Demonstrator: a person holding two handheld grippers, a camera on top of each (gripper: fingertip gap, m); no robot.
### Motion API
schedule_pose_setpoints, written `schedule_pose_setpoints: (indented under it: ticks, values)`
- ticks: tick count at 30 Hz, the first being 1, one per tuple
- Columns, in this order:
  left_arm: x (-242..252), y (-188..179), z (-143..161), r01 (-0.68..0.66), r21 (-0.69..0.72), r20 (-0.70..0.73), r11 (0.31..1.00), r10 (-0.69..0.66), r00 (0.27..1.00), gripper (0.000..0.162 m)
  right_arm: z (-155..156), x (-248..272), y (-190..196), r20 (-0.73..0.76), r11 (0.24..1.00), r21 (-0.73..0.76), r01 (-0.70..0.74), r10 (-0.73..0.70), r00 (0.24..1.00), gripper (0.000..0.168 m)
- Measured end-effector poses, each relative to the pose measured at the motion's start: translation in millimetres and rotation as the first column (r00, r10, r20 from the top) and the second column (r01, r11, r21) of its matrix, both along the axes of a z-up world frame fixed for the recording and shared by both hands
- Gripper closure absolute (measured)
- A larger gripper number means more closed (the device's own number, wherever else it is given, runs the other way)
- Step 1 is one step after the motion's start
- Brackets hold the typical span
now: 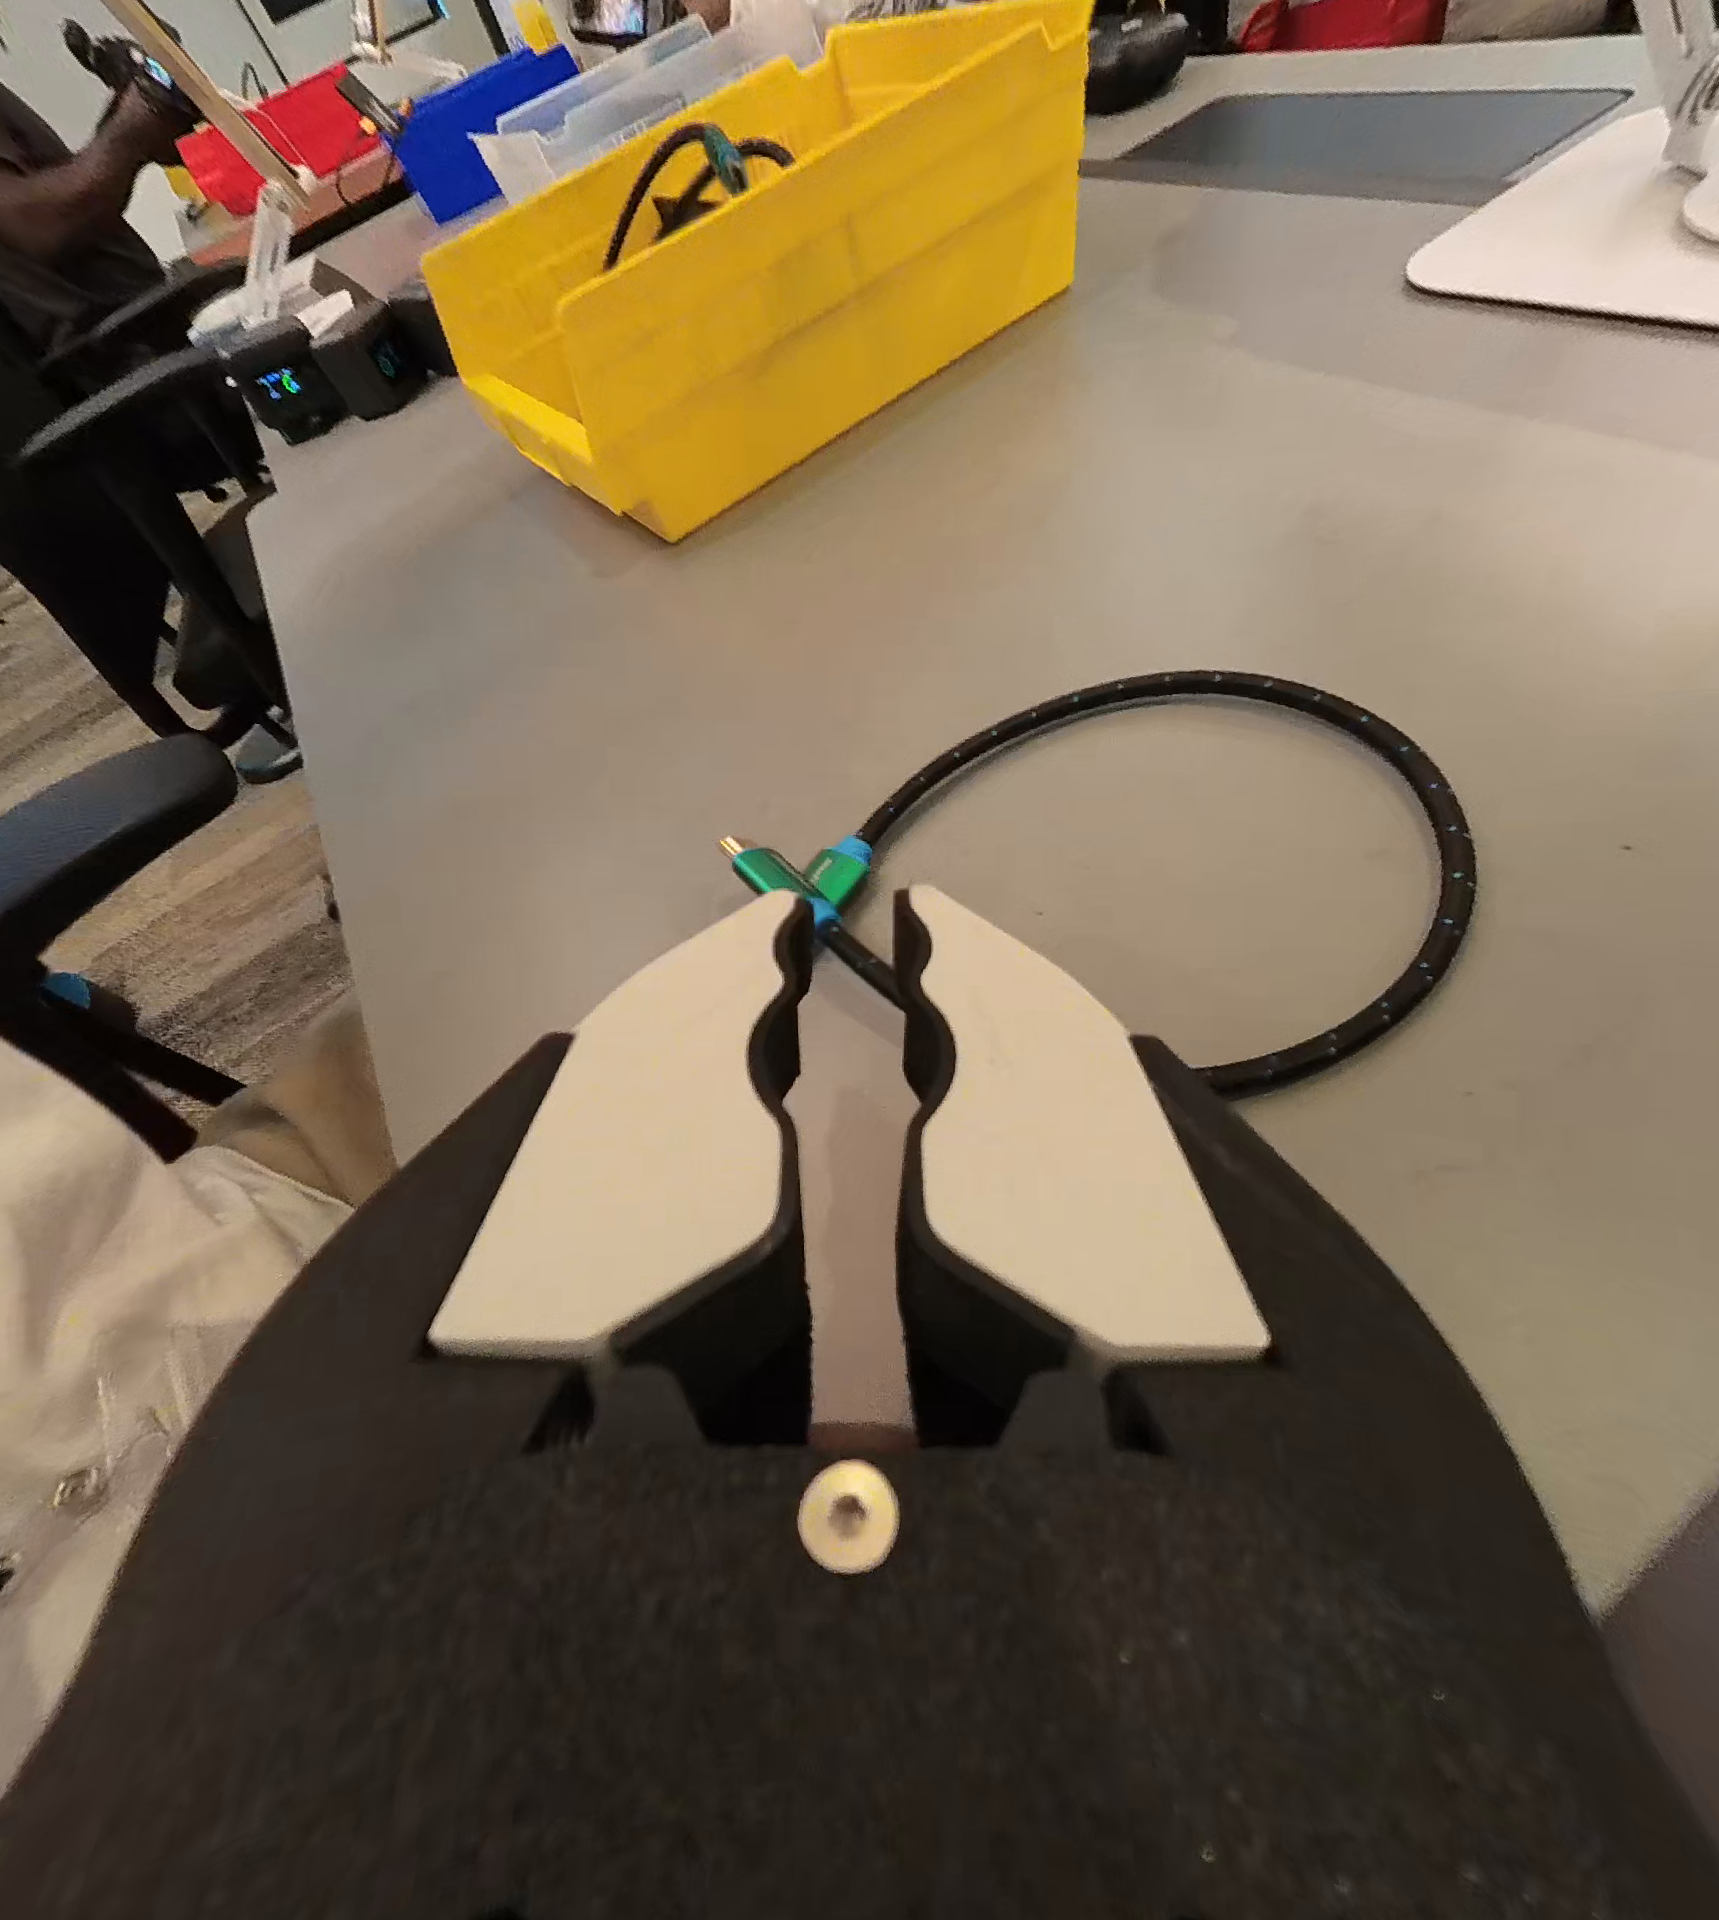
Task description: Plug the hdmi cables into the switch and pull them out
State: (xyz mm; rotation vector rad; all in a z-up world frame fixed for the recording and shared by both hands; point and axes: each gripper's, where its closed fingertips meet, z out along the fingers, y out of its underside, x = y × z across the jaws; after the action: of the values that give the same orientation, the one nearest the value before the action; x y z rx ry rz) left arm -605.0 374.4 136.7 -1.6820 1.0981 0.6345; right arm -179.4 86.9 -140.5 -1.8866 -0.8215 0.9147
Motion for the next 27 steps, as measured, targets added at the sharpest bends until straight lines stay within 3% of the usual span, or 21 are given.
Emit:
schedule_pose_setpoints:
  ticks: [3, 6, 10, 13, 18, 20, 21, 22, 27]
  values:
    - [23, -22, 70, -0.038, 0.244, 0.098, 0.969, 0.015, 0.995, 0.137, 8, -1, -3, -0.035, 1.000, 0.029, 0.000, 0.001, 0.999, 0.152]
    - [69, -48, 74, -0.053, 0.366, 0.175, 0.929, -0.013, 0.984, 0.137, 19, -3, -2, -0.065, 0.997, 0.084, -0.002, 0.007, 0.998, 0.148]
    - [150, -80, 11, -0.023, 0.419, 0.239, 0.908, -0.086, 0.967, 0.137, 46, -12, 15, -0.100, 0.984, 0.170, 0.043, -0.026, 0.995, 0.135]
    - [223, -109, -42, 0.075, 0.466, 0.191, 0.882, -0.182, 0.965, 0.138, 84, -27, 32, -0.121, 0.963, 0.267, 0.036, -0.004, 0.993, 0.126]
    - [320, -151, -108, 0.191, 0.382, 0.183, 0.904, -0.276, 0.944, 0.138, 138, -42, 74, -0.210, 0.910, 0.398, 0.113, -0.029, 0.977, 0.102]
    - [342, -165, -121, 0.223, 0.360, 0.199, 0.906, -0.308, 0.930, 0.138, 148, -39, 81, -0.226, 0.884, 0.445, 0.145, -0.046, 0.973, 0.107]
    - [349, -171, -127, 0.233, 0.344, 0.214, 0.910, -0.318, 0.924, 0.138, 150, -37, 80, -0.236, 0.879, 0.456, 0.141, -0.033, 0.971, 0.117]
    - [352, -174, -131, 0.229, 0.336, 0.230, 0.913, -0.316, 0.920, 0.138, 149, -39, 74, -0.236, 0.879, 0.467, 0.101, 0.014, 0.972, 0.144]
    - [358, -187, -166, 0.316, 0.193, 0.348, 0.929, -0.366, 0.863, 0.136, 129, -35, 63, -0.125, 0.846, 0.533, 0.004, 0.074, 0.989, 0.150]
